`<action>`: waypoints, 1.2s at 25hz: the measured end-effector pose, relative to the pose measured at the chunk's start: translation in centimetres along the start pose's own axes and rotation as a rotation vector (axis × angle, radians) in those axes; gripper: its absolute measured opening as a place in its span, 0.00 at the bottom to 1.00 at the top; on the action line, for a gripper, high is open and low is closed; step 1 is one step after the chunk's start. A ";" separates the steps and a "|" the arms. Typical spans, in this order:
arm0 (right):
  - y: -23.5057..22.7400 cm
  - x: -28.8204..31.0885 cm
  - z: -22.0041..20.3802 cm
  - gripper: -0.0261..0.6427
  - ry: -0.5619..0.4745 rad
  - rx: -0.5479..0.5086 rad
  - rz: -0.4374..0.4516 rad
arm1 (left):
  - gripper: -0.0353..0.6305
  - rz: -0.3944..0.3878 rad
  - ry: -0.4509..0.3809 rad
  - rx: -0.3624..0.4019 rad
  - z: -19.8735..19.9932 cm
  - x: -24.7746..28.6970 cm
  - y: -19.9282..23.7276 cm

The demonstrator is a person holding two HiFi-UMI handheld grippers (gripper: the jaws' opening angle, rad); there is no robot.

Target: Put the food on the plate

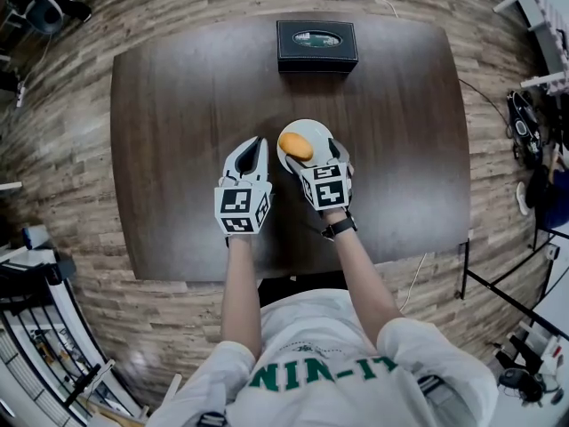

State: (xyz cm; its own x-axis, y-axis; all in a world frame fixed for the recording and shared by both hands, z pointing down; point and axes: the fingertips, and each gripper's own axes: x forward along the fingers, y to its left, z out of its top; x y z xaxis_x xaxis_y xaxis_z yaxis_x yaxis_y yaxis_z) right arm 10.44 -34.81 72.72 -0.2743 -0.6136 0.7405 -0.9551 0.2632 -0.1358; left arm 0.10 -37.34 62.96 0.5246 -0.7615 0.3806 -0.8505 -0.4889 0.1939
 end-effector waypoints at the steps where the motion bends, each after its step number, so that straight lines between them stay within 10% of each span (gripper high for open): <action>1: 0.2 -0.3 0.0 0.76 -0.006 0.003 0.002 | 0.07 -0.003 0.000 0.003 0.1 -0.2 -0.1; 30: 3.3 -14.6 0.2 0.58 -0.230 0.078 -0.102 | 0.07 -0.077 -0.056 0.088 3.7 -10.3 -4.1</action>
State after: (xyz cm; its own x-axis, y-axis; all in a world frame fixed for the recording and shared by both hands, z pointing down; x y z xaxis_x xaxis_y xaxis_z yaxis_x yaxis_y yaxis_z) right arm 11.24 -25.08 61.32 -0.1857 -0.7895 0.5849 -0.9825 0.1386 -0.1248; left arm -1.65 -29.02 54.90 0.5914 -0.7416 0.3165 -0.8024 -0.5803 0.1396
